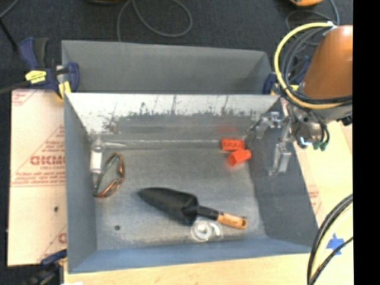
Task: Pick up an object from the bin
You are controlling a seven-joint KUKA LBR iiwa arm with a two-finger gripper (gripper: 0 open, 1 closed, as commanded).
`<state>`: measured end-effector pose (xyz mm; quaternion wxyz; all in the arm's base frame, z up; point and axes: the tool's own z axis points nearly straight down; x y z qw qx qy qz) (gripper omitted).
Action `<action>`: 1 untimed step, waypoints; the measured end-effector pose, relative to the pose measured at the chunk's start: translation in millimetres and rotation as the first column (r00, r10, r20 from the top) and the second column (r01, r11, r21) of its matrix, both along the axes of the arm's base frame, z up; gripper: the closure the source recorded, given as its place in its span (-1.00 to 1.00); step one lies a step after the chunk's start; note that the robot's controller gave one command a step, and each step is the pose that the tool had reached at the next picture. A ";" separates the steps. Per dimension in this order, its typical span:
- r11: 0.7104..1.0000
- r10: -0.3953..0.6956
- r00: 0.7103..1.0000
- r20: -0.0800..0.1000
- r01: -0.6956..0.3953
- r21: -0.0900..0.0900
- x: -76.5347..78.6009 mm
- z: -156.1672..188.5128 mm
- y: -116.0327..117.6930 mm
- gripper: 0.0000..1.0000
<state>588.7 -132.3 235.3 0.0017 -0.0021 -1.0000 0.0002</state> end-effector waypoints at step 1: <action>1.000 0.003 1.000 0.008 -0.003 -0.002 1.2 5.1 0.6 -1.00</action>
Offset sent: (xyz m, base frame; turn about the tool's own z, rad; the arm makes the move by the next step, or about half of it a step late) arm 0.0332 0.0423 -0.0768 -0.1168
